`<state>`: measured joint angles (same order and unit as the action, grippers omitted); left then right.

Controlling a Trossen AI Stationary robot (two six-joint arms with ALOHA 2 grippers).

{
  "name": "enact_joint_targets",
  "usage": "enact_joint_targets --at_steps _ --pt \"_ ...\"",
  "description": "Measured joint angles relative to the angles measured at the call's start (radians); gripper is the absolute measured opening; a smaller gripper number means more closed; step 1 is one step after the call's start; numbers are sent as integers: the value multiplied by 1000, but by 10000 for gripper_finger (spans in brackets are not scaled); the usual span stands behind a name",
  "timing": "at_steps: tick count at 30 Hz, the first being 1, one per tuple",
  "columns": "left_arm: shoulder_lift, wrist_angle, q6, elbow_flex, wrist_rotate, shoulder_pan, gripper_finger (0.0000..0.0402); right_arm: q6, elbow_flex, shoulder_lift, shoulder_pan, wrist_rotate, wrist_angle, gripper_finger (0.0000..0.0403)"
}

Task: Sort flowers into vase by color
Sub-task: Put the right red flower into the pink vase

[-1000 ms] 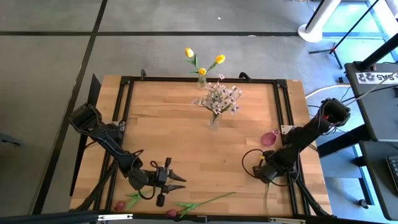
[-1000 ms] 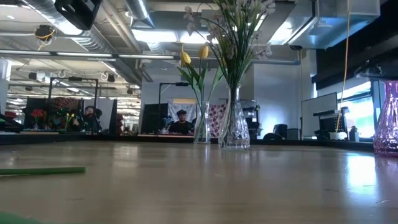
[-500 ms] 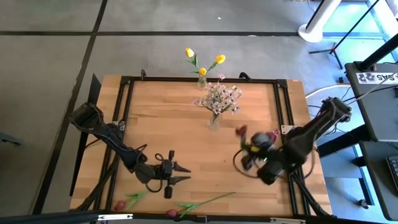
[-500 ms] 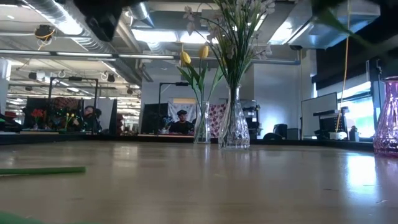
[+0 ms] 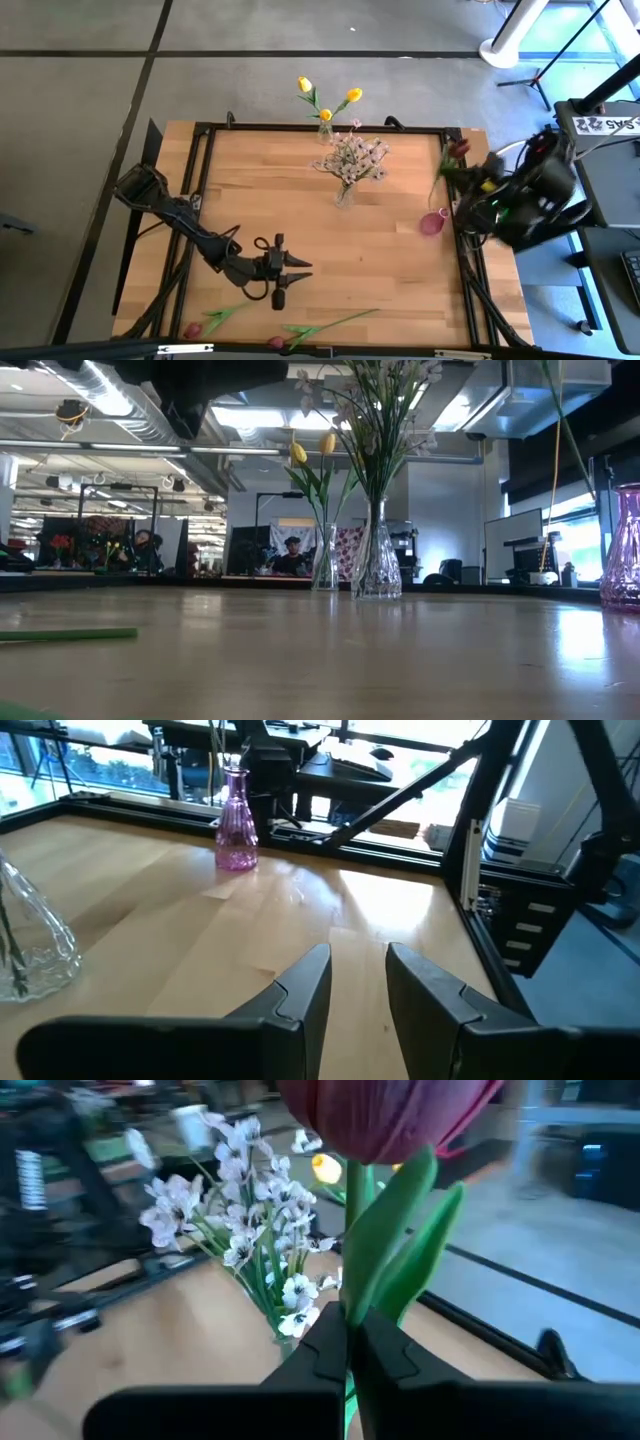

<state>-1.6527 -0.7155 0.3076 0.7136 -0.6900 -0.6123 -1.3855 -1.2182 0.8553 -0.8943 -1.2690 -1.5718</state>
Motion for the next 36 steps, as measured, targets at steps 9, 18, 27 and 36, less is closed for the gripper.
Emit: enact_joint_targets --at_steps 9,18,27,36 --pt "0 0 -3 0 0 23 95 166 0 -302 -160 50 0 1" --pt "0 -6 -3 0 0 81 95 307 -58 -425 -219 93 14 1" --pt "23 1 -10 0 10 157 95 506 -47 -430 -218 208 219 0" --pt "49 9 -48 0 11 171 95 509 28 -433 -218 188 202 0"
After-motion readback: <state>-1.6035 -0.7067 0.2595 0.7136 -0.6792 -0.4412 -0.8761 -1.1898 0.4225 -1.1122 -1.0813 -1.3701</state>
